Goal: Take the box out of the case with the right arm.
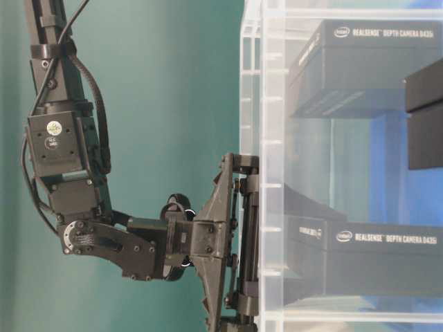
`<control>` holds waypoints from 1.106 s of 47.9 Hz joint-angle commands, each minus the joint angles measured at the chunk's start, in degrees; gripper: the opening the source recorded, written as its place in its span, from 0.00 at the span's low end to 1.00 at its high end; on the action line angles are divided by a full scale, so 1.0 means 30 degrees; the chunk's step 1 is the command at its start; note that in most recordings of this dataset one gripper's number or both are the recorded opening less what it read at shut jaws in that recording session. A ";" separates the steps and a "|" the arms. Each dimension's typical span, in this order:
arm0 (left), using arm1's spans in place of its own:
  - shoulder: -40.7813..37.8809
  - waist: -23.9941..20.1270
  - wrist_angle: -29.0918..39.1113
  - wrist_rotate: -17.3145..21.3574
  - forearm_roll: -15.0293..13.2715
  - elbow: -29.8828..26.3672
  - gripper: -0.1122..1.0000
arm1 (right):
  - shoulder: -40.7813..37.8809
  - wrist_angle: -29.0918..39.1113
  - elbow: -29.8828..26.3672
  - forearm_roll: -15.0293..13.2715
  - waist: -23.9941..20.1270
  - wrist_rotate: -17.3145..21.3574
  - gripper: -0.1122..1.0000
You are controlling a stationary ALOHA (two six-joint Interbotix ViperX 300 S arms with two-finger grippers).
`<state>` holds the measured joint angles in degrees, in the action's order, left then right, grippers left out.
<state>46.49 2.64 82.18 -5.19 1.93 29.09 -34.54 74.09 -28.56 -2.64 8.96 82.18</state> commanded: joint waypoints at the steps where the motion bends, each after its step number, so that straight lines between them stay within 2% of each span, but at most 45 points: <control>1: -0.0088 -0.0059 -0.0117 0.0000 0.0029 -0.0498 0.10 | 0.0527 0.0000 -0.0527 -0.0088 -0.0088 0.0029 0.71; 16: -0.0088 -0.0029 -0.0117 0.0000 0.0029 -0.0498 0.10 | 0.0732 0.0205 -0.1025 -0.0117 -0.0088 0.0029 0.71; 25: -0.0088 -0.0059 -0.0117 0.0000 0.0029 -0.0498 0.10 | 0.1436 0.1377 -0.1729 -0.0615 -0.0088 0.0146 0.71; 30: -0.0117 -0.0059 -0.0117 0.0000 0.0029 -0.0498 0.10 | 0.1729 0.2520 -0.2637 -0.1025 -0.0088 0.0469 0.71; 53: -0.0088 -0.0059 -0.0117 0.0029 0.0029 -0.0498 0.10 | 0.1846 0.7471 -0.8057 -0.2637 -0.0381 0.0439 0.71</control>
<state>46.49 2.64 82.09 -5.19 1.93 29.09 -33.13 94.75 -48.96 -9.67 7.91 83.41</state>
